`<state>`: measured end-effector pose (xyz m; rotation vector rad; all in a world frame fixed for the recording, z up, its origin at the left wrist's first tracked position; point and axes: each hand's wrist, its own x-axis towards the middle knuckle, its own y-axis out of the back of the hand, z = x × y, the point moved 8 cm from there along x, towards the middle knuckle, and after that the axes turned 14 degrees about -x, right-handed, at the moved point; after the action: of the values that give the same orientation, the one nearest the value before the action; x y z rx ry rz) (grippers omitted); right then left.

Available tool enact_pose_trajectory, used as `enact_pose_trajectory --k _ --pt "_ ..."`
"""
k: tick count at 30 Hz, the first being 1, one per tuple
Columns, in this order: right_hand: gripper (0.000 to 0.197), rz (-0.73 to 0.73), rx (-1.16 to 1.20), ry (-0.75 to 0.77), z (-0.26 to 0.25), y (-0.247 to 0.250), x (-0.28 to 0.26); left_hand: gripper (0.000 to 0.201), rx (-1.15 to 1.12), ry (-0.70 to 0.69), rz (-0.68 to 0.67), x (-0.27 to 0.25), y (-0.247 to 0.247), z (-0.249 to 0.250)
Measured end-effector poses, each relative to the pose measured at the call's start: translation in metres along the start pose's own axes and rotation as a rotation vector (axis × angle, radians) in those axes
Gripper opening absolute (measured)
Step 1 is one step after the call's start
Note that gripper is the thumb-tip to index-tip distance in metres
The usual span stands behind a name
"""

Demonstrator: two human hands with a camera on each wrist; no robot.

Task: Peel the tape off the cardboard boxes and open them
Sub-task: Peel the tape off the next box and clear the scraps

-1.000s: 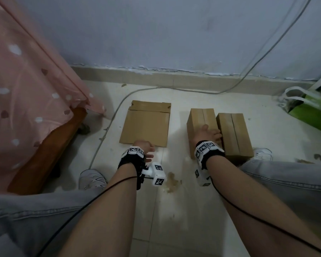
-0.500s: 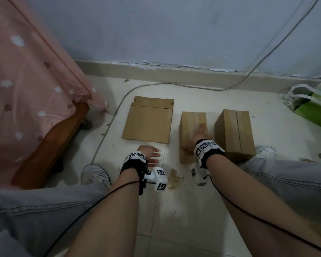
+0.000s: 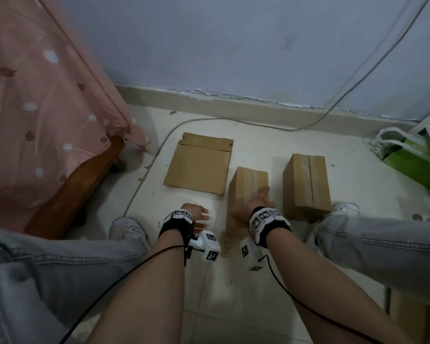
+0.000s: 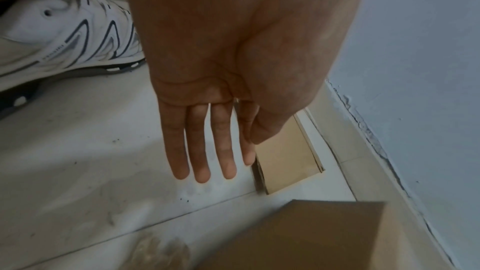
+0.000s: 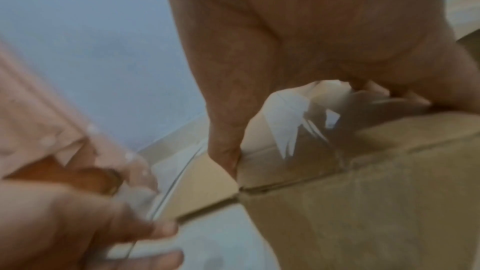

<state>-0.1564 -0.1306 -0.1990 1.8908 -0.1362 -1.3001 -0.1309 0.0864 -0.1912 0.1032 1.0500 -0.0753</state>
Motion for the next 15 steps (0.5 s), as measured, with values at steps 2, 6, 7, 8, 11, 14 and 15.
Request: enact_pose_trajectory --k 2,6,7,8,11,14,15 --pt "0.139 0.079 0.022 -0.010 -0.002 0.019 -0.001 0.025 -0.036 -0.008 -0.009 -0.001 0.005 0.005" --pt "0.141 0.145 0.137 0.208 -0.032 0.059 -0.010 0.018 -0.209 -0.153 -0.014 0.004 0.012 0.030" --pt "0.139 0.112 0.115 0.272 -0.042 0.063 -0.013 0.013 -0.219 -0.194 -0.023 0.003 0.013 0.037" --pt "0.136 0.059 0.079 0.327 -0.053 0.059 -0.014 0.011 -0.211 -0.228 -0.026 0.003 0.015 0.044" --pt "0.133 -0.062 -0.024 0.396 -0.070 0.045 -0.023 0.058 -0.131 -0.287 -0.021 0.004 0.027 0.059" --pt "0.135 -0.158 -0.081 0.447 -0.070 0.029 -0.026 0.100 -0.071 -0.359 -0.018 -0.001 0.043 0.066" --pt "0.132 -0.189 -0.106 0.470 -0.068 0.026 -0.032 0.103 -0.088 -0.380 -0.028 -0.001 0.047 0.067"
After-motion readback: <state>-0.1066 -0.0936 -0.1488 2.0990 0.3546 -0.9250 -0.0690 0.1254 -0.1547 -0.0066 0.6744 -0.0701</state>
